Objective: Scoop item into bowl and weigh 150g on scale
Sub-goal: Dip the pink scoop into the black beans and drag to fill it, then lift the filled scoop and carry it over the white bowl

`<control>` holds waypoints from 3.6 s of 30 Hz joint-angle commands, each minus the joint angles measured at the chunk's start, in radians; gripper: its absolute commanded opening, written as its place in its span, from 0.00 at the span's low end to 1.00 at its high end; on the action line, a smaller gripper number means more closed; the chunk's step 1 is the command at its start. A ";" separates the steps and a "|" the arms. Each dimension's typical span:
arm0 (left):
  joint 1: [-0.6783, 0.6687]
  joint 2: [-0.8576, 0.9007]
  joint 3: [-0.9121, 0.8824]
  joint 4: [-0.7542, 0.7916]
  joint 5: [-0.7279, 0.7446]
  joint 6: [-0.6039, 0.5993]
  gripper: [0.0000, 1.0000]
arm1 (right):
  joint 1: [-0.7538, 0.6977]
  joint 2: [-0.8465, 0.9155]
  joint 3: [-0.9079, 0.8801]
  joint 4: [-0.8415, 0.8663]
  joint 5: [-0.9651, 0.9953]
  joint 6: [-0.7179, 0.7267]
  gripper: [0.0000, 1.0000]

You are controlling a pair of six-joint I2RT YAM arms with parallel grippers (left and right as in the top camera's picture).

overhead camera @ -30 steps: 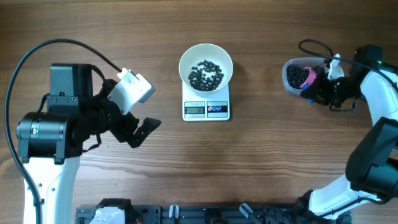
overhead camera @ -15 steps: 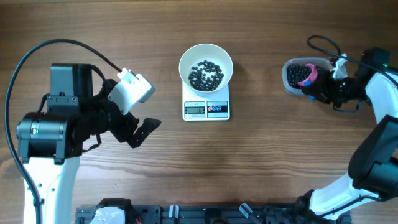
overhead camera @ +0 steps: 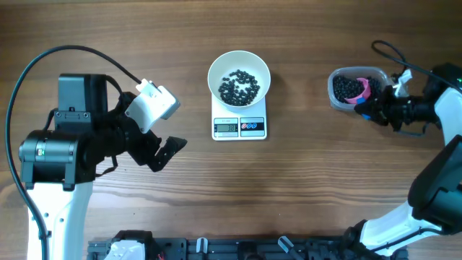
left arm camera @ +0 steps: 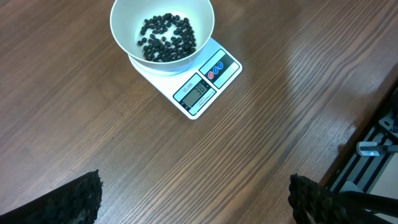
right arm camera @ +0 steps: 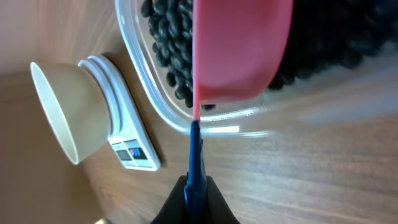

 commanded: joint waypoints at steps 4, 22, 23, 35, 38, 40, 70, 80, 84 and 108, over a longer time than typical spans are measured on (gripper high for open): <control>0.006 0.004 0.019 -0.001 0.008 0.012 1.00 | -0.054 0.013 -0.003 -0.057 -0.019 -0.062 0.04; 0.006 0.004 0.019 -0.001 0.008 0.012 1.00 | -0.068 0.013 -0.003 -0.063 -0.048 -0.146 0.04; 0.006 0.004 0.019 -0.001 0.008 0.012 1.00 | -0.068 0.013 -0.003 -0.068 -0.064 -0.169 0.04; 0.006 0.004 0.019 -0.001 0.008 0.012 1.00 | -0.074 0.013 -0.003 -0.082 -0.134 -0.239 0.04; 0.006 0.004 0.019 -0.001 0.008 0.012 1.00 | -0.079 0.013 -0.003 -0.073 -0.140 -0.235 0.04; 0.006 0.004 0.019 -0.001 0.008 0.012 1.00 | -0.084 0.013 -0.003 -0.071 -0.154 -0.235 0.04; 0.006 0.004 0.019 -0.001 0.008 0.012 1.00 | -0.094 -0.041 -0.002 -0.086 -0.479 -0.286 0.04; 0.006 0.004 0.019 -0.001 0.008 0.012 1.00 | 0.067 -0.141 0.000 -0.003 -0.517 -0.163 0.04; 0.006 0.004 0.019 -0.001 0.008 0.012 1.00 | 0.179 -0.177 0.000 0.126 -0.525 -0.028 0.04; 0.006 0.004 0.019 -0.001 0.008 0.012 1.00 | 0.615 -0.185 -0.001 0.498 -0.126 -0.111 0.04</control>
